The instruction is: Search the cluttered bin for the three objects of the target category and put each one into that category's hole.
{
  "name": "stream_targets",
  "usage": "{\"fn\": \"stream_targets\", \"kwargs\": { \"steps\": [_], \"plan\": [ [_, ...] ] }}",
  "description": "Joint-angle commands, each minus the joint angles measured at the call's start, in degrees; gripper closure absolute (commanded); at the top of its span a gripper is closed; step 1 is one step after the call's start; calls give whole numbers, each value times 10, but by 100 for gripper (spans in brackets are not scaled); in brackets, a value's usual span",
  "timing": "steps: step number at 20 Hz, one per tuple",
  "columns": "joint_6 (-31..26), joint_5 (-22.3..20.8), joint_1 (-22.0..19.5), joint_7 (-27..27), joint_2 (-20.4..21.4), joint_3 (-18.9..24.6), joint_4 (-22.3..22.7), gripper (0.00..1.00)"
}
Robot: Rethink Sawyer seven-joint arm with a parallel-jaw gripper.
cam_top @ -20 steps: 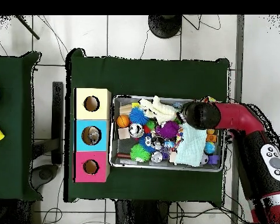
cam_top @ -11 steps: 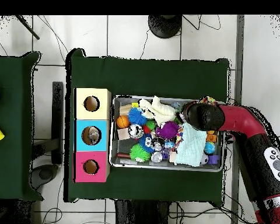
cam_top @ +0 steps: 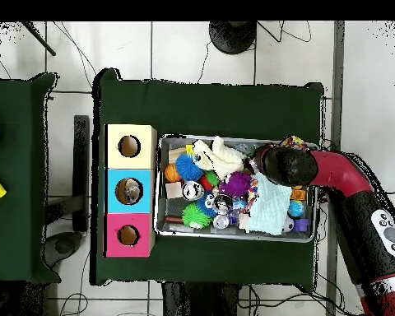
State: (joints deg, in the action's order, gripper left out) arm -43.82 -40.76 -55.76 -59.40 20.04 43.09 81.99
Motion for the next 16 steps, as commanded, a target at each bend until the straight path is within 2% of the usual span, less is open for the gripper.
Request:
{"fn": "stream_targets", "kwargs": {
  "steps": [1,16],
  "plan": [
    [68,6,16,98,-48,76,39,0],
    [55,0,9,92,-49,84,44,0]
  ]
}}
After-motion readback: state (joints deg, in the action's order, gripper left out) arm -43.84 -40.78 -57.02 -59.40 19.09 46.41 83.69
